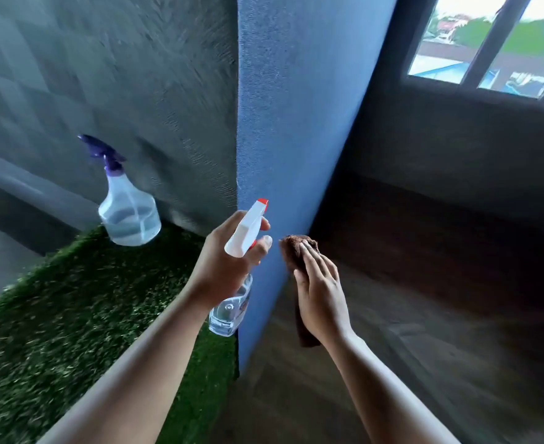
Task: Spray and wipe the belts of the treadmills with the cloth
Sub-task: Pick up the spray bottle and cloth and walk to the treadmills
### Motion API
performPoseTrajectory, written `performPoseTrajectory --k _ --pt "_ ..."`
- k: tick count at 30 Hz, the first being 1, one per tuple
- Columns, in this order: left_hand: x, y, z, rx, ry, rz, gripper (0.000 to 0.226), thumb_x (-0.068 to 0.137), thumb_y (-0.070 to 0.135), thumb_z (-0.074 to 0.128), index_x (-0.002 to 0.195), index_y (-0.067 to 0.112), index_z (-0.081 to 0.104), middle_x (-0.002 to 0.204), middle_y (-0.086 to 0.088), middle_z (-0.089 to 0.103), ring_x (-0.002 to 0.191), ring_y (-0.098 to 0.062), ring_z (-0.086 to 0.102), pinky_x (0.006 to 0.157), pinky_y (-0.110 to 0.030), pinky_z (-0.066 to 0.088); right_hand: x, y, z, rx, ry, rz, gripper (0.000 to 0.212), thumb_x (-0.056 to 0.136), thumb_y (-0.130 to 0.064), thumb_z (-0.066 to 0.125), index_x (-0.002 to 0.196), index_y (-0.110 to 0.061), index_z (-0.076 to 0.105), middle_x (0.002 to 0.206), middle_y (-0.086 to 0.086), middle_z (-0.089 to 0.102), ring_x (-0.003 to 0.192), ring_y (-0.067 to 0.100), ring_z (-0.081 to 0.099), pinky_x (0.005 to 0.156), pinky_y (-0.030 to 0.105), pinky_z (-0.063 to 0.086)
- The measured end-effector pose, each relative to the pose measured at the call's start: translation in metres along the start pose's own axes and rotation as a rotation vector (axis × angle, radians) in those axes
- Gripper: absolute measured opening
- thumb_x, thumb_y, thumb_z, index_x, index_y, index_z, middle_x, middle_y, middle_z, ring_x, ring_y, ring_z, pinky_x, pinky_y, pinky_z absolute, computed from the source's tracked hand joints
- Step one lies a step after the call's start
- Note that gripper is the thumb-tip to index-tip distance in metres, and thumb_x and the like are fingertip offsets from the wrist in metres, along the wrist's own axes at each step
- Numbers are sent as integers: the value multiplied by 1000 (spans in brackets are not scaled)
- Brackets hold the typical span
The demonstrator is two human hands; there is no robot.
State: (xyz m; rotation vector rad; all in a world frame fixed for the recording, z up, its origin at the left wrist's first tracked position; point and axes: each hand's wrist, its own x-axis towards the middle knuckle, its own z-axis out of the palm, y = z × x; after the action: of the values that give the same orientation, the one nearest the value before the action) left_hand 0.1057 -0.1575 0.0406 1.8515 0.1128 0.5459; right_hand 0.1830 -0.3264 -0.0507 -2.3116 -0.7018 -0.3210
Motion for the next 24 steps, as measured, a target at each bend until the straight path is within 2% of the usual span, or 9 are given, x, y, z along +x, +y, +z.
performPoseTrajectory --k 2,4,6,8,11,13,17,20,24 --pt "-1 8 34 12 -37 -5 19 85 29 66 104 27 65 93 4 69 66 -21 61 67 -32 52 -8 26 -26 -18 35 31 57 98 -42 32 149 -19 42 152 -8 45 138 16 37 109 5 11" --pt "-2 17 71 -6 -75 -6 20 87 26 67 107 29 65 94 5 68 65 -19 61 64 -27 50 -15 51 -53 -31 65 71 54 99 -38 36 149 -20 42 152 -9 44 138 15 36 109 4 9" --pt "-3 28 110 -42 -102 0 21 88 23 68 108 28 64 95 5 68 62 -11 59 62 -20 48 -23 78 -80 -48 105 86 54 98 -37 36 149 -21 42 151 -8 45 138 15 36 111 7 13" --pt "-5 38 148 -73 -128 3 20 86 22 68 106 24 64 93 2 68 58 -8 58 61 -18 48 -31 105 -107 -62 134 101 55 97 -36 34 149 -19 43 151 -6 46 137 18 38 113 14 19" --pt "-6 51 203 -82 -187 34 21 82 27 65 102 31 63 92 3 68 56 -7 58 61 -21 49 -47 146 -145 -101 181 138 55 97 -36 34 149 -19 43 151 -6 46 137 20 40 113 25 28" --pt "-6 59 238 -94 -232 56 23 81 27 65 102 38 61 91 2 67 57 -7 58 62 -25 51 -59 170 -171 -127 217 175 56 97 -39 32 149 -21 43 151 -9 46 138 19 39 111 28 31" --pt "-5 74 307 -180 -309 67 20 82 22 67 102 24 65 91 -2 66 60 -9 57 60 -25 52 -82 215 -220 -162 291 240 55 98 -40 32 149 -23 44 151 -10 45 139 17 39 110 32 34" --pt "-5 83 355 -209 -399 94 20 88 11 70 104 22 66 92 -3 66 61 -9 57 60 -25 52 -99 248 -251 -200 344 302 55 97 -39 33 149 -22 44 152 -9 45 139 18 41 110 35 36" --pt "-4 94 417 -254 -527 123 24 89 3 71 107 19 66 95 -7 67 65 -11 58 62 -33 54 -122 287 -286 -238 407 411 54 98 -38 32 149 -22 44 152 -8 44 139 18 40 108 42 40"
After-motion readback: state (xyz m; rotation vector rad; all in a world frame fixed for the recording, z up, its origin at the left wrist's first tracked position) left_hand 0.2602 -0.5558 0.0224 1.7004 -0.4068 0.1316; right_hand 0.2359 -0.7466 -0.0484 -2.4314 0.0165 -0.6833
